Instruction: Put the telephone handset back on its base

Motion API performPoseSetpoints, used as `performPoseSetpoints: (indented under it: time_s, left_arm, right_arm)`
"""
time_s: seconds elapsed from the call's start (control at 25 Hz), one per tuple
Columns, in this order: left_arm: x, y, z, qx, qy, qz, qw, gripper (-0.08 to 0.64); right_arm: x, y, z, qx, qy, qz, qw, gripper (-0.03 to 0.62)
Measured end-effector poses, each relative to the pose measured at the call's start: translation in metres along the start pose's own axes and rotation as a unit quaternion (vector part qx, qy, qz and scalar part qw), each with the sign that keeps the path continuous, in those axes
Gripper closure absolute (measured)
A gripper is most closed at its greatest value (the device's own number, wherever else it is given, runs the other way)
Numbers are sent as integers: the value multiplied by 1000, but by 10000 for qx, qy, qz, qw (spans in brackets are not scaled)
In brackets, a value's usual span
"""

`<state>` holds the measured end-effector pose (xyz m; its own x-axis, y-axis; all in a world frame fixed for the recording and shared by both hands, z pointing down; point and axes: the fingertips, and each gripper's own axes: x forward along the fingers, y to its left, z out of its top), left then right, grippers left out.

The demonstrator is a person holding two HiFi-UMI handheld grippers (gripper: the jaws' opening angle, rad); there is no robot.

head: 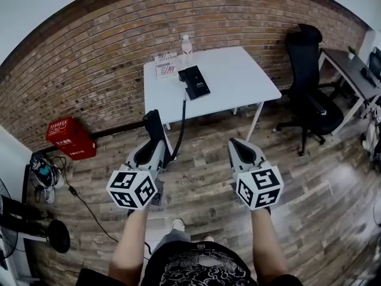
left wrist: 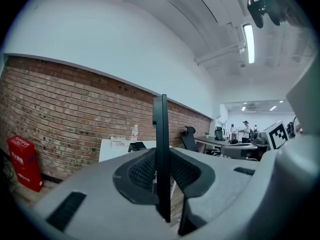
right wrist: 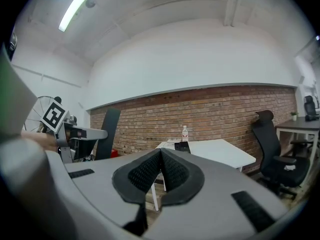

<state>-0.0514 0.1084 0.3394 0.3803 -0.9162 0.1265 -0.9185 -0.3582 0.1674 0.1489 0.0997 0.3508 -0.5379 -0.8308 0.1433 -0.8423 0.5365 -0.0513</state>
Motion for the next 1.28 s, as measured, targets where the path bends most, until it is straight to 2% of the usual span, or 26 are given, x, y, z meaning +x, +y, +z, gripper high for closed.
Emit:
performPoseSetpoints:
  time_s: [0.4,0.92,1.28]
  left_arm:
    - [54,35,-2,-114,43,-119,9999,482]
    - [160,136,10,-440,286,-547,9971,482]
    - [214,183,19,-680,342,-855,9934,482]
  right_arm:
    - [54,-22,-3,-24,129,-115,9998,591]
    - [185,-37,12,-32,442,-512,9977,591]
    - [244,-47,23,-85,544,-800,9953,591]
